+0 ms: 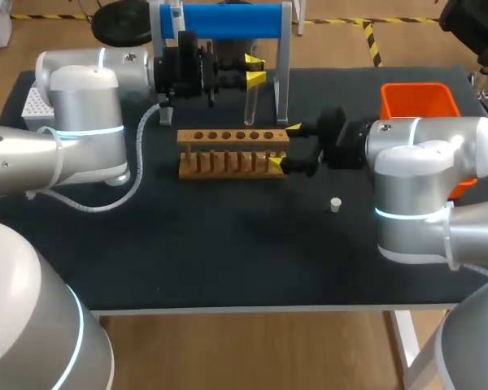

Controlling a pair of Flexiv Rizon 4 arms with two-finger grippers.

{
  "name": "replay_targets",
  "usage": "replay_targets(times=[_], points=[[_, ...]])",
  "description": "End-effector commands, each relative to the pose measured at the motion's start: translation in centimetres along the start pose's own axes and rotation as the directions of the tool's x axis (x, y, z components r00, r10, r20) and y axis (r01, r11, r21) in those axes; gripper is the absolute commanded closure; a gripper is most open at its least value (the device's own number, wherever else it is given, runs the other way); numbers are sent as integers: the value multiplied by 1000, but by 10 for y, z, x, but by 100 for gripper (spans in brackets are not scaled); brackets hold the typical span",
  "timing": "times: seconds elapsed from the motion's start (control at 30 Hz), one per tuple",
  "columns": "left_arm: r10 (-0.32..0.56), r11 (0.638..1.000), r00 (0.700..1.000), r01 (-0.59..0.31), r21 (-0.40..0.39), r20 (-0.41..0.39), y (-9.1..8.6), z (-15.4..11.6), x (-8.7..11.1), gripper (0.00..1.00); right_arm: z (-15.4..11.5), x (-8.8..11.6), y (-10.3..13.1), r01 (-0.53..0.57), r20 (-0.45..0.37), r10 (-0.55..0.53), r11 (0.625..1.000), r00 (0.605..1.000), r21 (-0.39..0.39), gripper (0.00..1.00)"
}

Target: Invert the test tube, pick up the pipette, mount the tip to pipette, aspirate from beaker and dispense into the tube, eject the tip, return the pipette, and cap with the stopper.

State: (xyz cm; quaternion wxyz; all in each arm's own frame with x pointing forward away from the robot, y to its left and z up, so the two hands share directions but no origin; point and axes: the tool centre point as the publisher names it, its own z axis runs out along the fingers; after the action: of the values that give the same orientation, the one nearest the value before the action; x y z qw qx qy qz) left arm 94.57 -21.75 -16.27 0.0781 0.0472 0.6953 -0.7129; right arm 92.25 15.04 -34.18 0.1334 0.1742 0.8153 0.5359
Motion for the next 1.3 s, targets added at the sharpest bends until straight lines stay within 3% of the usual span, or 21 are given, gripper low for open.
replay_targets(times=[0.03, 0.47, 1.3], points=[[0, 1000, 1000, 0, 0, -2, 0, 0, -1, 100, 0, 1, 0, 1, 4, -1, 1000, 1000, 0, 0], [0, 1000, 1000, 0, 0, -2, 0, 0, -1, 100, 8, -1, 3, 15, 29, -15, 1000, 999, -18, 0], [0, 1000, 1000, 0, 0, -2, 0, 0, -1, 100, 24, -1, -3, 23, 21, -23, 999, 1000, 24, 0]])
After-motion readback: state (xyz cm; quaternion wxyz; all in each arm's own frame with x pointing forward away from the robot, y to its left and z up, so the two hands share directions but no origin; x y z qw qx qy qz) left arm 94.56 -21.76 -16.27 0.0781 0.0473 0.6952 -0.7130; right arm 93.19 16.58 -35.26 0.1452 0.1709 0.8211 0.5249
